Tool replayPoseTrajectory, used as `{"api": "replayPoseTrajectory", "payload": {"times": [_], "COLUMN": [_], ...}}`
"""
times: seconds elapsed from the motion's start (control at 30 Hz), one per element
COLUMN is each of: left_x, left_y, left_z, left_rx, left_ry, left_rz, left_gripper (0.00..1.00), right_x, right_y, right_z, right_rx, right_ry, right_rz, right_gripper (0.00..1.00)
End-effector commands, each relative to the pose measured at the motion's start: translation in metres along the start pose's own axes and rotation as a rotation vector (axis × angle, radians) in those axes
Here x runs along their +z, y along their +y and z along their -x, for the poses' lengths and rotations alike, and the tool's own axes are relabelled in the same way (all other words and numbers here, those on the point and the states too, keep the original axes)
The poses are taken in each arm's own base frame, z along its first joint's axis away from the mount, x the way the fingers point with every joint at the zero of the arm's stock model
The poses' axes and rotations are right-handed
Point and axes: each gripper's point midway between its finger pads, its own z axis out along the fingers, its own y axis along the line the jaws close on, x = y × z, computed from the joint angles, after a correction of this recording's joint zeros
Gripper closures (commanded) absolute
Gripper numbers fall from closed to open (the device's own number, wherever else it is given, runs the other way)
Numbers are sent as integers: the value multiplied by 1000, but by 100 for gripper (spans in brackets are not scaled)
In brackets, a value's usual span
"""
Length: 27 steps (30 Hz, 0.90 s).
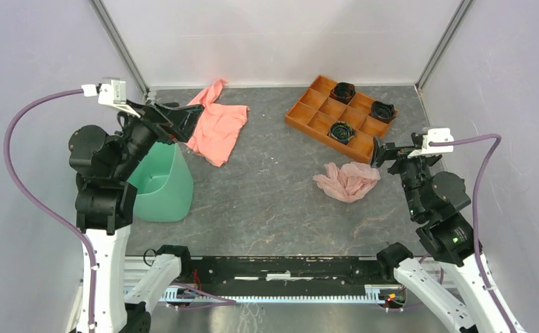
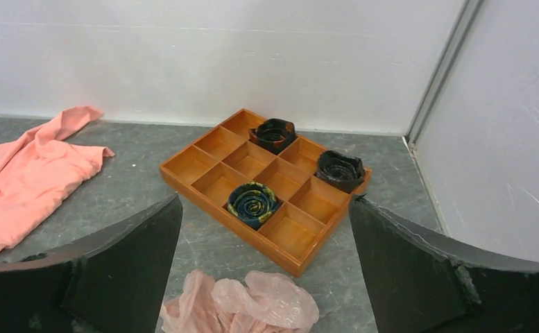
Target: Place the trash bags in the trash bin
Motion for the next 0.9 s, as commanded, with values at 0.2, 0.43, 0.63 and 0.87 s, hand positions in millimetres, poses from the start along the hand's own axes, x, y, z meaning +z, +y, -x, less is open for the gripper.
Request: {"api": "replayPoseTrajectory", "payload": {"times": [0.2, 0.43, 0.63, 0.87], "left_x": [34, 44, 39, 20], "left_y": [-39, -78, -84, -65], "left_z": [-69, -158, -212, -243], "left_rx": [-95, -148, -249, -286], "left_ry": [157, 335, 446, 516], "left_rz": [-149, -257, -284, -204], "left_gripper": [1, 0, 0, 0], "right_x": [6, 13, 27, 40], "right_y": [-22, -17, -9, -1], "right_z": [-29, -93, -177, -266], "right_rx": [-9, -51, 3, 57], "right_ry": [55, 160, 389, 650], "right_rz": [-109, -90, -140, -127], "right_gripper": [2, 2, 2, 2]}}
